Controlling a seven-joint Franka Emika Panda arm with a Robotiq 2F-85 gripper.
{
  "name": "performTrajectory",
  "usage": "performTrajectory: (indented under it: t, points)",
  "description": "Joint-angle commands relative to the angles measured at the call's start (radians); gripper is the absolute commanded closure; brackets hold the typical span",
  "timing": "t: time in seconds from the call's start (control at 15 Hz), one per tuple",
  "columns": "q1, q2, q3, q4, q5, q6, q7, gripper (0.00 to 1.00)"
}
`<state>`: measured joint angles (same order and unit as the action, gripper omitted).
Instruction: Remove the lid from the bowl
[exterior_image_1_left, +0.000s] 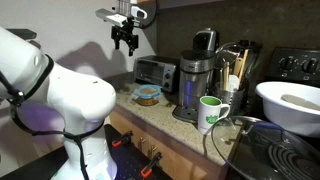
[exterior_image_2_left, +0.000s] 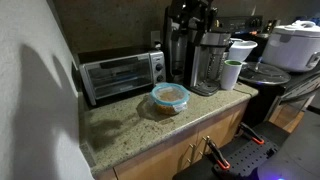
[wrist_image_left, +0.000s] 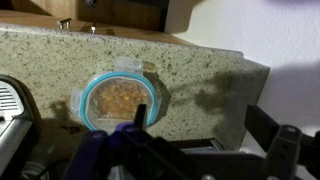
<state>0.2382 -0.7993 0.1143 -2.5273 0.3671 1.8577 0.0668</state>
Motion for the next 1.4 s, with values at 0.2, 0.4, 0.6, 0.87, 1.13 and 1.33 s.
performTrajectory:
  t: [0.2,0.4,0.6,0.87,1.13,1.33]
  points:
    - [-0.016,0.000,0.011,0.003,0.009,-0.007,-0.008,0.00]
    - [-0.022,-0.007,0.014,-0.011,0.009,0.011,-0.003,0.00]
    - [-0.047,-0.034,0.009,-0.096,0.038,0.086,0.022,0.00]
    - [-0.080,-0.053,0.001,-0.220,0.094,0.214,0.073,0.00]
    - [-0.090,-0.033,-0.004,-0.279,0.126,0.318,0.106,0.00]
    - [-0.096,0.010,-0.004,-0.266,0.126,0.377,0.142,0.00]
